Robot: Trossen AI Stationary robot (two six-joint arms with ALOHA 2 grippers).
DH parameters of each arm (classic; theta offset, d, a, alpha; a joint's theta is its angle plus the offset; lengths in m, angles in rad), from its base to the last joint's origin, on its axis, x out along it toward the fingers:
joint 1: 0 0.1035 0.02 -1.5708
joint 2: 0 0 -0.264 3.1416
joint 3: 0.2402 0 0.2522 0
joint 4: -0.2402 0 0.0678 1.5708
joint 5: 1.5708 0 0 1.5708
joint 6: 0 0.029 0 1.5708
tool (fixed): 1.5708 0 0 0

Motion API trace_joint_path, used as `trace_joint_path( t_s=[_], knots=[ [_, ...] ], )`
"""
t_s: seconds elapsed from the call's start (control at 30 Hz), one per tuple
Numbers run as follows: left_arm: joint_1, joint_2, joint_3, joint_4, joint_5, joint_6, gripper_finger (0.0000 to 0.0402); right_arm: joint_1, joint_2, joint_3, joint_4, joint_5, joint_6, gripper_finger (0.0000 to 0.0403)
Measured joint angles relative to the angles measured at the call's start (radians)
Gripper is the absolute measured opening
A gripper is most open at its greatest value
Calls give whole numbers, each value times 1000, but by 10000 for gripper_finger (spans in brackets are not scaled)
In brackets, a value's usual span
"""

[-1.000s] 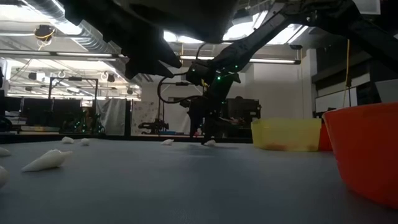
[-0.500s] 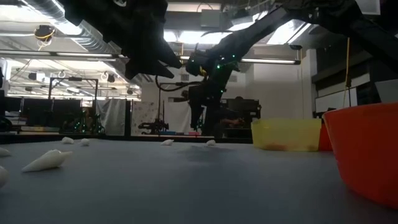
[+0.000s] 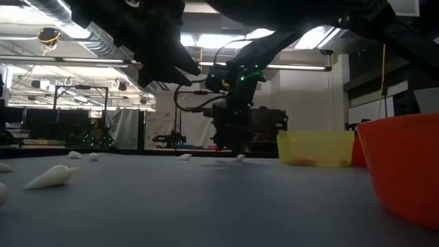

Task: Sort Halloween decoration
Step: Put the white ghost toy into the yellow box

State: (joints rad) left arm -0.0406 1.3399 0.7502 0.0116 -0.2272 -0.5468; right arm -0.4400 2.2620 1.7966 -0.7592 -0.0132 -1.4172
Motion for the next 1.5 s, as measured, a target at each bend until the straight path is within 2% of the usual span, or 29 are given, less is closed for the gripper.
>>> trace_joint_path(
  t_s=[0.47, 0.7, 0.97, 1.27, 1.33, 1.4, 1.5],
  knots=[
    [0, 0, 0, 0, 0, 0, 167, 2, -11, 0, -117, 33, 0, 209],
    [0, 0, -1, 0, 0, 0, 167, 22, -57, 4, -158, 105, 12, 209],
    [0, 0, -1, 2, 0, 0, 167, 81, -160, 4, -149, 46, 107, 209],
    [-7, 0, -1, 2, 8, 0, 167, 172, -200, 5, -84, 55, 158, 209],
    [-14, 0, -1, 2, 8, 0, 167, 194, -199, 5, -83, 56, 211, 209],
    [-25, 0, -1, 2, 8, 0, 167, 215, -199, 5, -99, 65, 332, 209],
    [-45, 0, -1, 1, 8, 0, 167, 234, -199, 4, -114, 108, 371, 209]
  ],
)
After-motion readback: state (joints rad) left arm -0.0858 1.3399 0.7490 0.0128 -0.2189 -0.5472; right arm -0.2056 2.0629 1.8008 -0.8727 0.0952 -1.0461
